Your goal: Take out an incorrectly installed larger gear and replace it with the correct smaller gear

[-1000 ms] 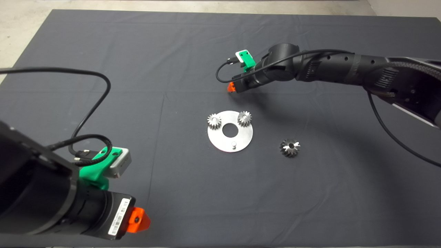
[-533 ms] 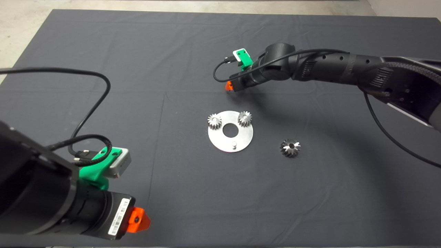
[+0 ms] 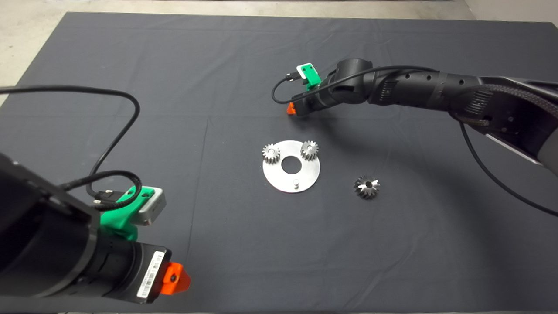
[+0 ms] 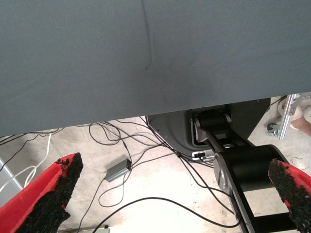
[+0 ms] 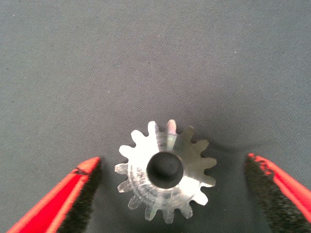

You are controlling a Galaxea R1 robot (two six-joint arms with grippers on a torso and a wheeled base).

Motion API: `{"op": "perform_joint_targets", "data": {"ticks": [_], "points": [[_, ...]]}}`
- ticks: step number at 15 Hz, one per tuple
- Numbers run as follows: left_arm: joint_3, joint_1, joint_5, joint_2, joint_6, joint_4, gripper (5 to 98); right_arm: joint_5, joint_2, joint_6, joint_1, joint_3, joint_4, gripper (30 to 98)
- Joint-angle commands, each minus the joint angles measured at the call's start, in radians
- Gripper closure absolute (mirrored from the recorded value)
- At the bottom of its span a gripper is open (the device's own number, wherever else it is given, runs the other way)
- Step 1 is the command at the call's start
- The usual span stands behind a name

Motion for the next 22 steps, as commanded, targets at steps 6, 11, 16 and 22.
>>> {"op": "perform_joint_targets", "data": {"ticks": [6, 11, 16, 22], "points": [[0.018, -0.009, 0.005, 0.001, -0.008, -0.017, 5.4, 0.009, 0.012, 0.000, 0.027, 0.002, -0.024, 58.0], [0.018, -0.009, 0.003, 0.001, -0.008, -0.017, 5.4, 0.009, 0.012, -0.004, 0.029, 0.005, -0.041, 63.3], [0.018, -0.009, 0.005, 0.001, -0.008, -0.017, 5.4, 0.009, 0.012, -0.004, 0.029, 0.004, -0.067, 70.9], [0.018, -0.009, 0.005, -0.001, -0.008, -0.017, 5.4, 0.009, 0.022, -0.006, 0.027, -0.005, -0.138, 77.5]]}}
